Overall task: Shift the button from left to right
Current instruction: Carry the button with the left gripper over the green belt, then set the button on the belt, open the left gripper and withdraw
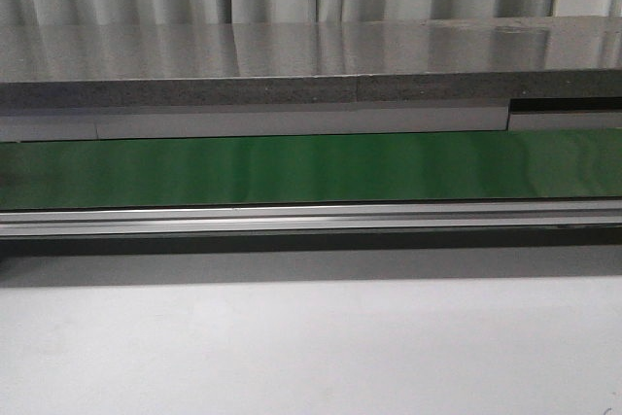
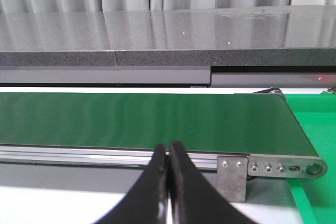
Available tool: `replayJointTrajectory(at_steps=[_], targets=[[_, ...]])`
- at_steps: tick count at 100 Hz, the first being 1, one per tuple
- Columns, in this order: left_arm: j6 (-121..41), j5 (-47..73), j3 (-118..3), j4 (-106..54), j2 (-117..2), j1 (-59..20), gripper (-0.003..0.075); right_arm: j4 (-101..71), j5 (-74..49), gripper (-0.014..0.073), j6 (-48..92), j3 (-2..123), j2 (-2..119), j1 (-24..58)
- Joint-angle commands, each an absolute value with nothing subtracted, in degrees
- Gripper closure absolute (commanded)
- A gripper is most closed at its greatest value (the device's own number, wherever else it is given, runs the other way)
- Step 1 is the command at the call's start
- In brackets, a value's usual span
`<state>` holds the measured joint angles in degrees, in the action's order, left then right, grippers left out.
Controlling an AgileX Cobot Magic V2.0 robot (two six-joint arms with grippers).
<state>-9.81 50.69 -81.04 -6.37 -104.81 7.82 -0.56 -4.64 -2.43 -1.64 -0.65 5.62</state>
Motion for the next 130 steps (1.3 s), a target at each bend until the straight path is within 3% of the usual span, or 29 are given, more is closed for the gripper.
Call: replayJointTrajectory(at_steps=[1,16,25,47,57,130], targets=[[-9.78,50.22,-82.53,-6.63,-103.49,7.46,0.0572,0.00,0.52,0.0662,-2.22,-0.70,-1.82,5.53],[-9.78,50.09,-82.53,-6.63,-104.63,7.46,0.0569,0.00,0.52,0.0662,-2.22,-0.70,-1.82,5.53],[-9.78,49.76,-82.53,-6.63,-104.63,7.46,0.0525,0.00,0.52,0.0662,-2.22,-0.70,-1.82,5.53],[-9.78,49.65,-82.53,-6.73,-104.63,7.46,0.0223,0.00,0.52,0.0662,-2.22,-0.70,-1.82,5.53],[-9.78,49.65,-82.53,-7.11,-104.63,7.46,0.0139,0.00,0.52,0.0662,-2.22,-0.70,-1.82,5.53],[-9.78,49.77,-82.53,-7.55,-102.35,7.46,0.0131,0.00,0.52,0.0662,-2.22,-0.70,-1.82,5.53]])
